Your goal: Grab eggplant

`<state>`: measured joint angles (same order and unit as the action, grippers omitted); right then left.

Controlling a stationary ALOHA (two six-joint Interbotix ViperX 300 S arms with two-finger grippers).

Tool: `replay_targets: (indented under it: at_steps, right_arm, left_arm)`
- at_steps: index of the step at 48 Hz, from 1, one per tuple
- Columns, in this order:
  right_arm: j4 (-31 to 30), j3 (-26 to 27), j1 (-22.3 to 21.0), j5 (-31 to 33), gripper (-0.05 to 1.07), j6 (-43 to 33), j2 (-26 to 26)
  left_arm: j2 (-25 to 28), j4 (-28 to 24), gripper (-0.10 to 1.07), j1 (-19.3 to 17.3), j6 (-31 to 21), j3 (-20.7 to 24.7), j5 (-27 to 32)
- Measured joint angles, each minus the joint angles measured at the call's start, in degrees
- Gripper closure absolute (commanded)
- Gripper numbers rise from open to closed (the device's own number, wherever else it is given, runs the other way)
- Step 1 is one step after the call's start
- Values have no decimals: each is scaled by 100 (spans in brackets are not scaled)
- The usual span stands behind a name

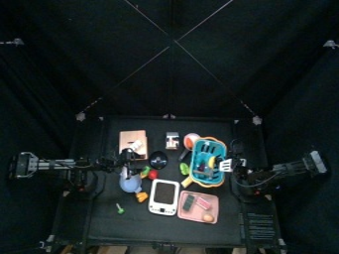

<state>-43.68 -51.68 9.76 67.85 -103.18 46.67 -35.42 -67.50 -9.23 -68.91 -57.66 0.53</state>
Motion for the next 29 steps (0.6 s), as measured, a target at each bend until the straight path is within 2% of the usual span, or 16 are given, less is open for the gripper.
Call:
replay_targets:
  at_steps: [5, 13, 29]
  right_arm:
    - [62, 281, -123, -211, 8, 510, -158]
    - [352, 457, -519, -756, 8, 870, -475]
    - [1591, 237, -1635, -1731, 8, 1696, -853]
  left_arm:
    - [0, 0, 3, 0, 9, 0, 0]
    - [0, 9, 3, -9, 9, -18, 0]
    - [9, 9, 3, -53, 9, -18, 0]
